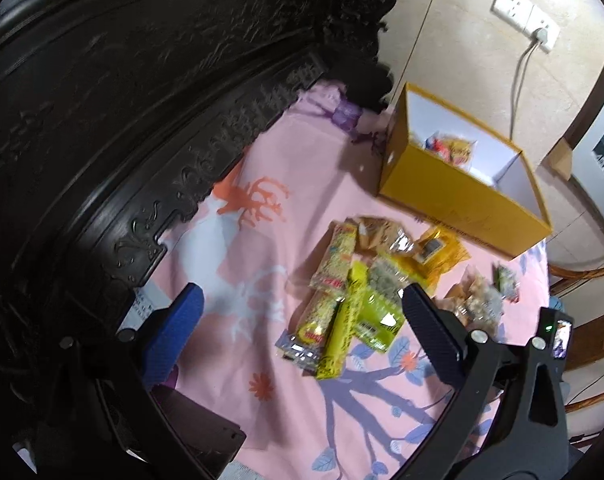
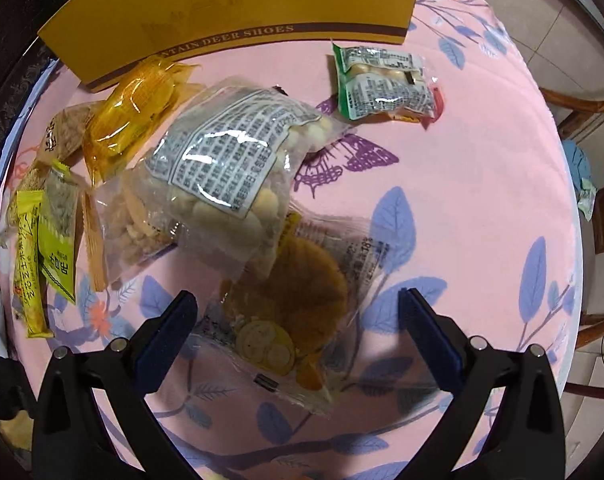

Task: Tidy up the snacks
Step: 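Grasp clear bread bag with yellow label with right tool while left grasps yellow snack bar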

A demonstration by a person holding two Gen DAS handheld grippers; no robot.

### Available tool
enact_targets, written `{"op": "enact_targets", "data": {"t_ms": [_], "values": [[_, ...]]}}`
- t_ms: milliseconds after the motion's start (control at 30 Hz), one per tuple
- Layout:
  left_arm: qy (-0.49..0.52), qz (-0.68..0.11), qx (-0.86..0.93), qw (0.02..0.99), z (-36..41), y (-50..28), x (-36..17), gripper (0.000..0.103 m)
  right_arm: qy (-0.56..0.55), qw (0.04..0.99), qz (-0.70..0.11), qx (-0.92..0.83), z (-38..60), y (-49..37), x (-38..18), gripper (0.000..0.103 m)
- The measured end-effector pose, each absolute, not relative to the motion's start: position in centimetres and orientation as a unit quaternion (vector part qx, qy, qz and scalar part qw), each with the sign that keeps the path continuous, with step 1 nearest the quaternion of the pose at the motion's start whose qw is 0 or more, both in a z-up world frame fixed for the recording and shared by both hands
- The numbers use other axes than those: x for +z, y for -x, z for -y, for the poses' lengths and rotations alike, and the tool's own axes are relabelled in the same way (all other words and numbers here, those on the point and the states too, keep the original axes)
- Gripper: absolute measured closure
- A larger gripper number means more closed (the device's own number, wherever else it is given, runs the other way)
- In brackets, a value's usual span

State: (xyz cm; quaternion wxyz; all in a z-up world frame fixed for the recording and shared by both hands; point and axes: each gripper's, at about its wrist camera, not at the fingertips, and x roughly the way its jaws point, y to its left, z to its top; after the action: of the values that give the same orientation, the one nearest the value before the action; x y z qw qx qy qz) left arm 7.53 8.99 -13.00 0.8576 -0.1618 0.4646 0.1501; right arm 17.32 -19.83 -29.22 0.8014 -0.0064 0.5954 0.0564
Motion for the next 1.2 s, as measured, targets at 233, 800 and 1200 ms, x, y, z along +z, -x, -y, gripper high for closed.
{"op": "enact_targets", "data": {"t_ms": [233, 800, 1200], "values": [[0.130, -0.502, 0.131, 0.845, -7.1, -7.9, -15.9, 0.002, 0.034, 0.818, -0.571, 0.065, 20.5, -15.8, -28.4, 0.047], [0.113, -0.528, 0.002, 0.841, -3.2, -10.8, -23.3, 0.017, 0.034, 0.830, -0.550, 0.084, 23.0, -13.8, -28.6, 0.046], [0.142, -0.554, -0.041, 0.819, -2.9, -12.7, -25.5, 0.048, 0.029, 0.831, -0.548, 0.090, 23.1, -13.4, -28.5, 0.046]]}}
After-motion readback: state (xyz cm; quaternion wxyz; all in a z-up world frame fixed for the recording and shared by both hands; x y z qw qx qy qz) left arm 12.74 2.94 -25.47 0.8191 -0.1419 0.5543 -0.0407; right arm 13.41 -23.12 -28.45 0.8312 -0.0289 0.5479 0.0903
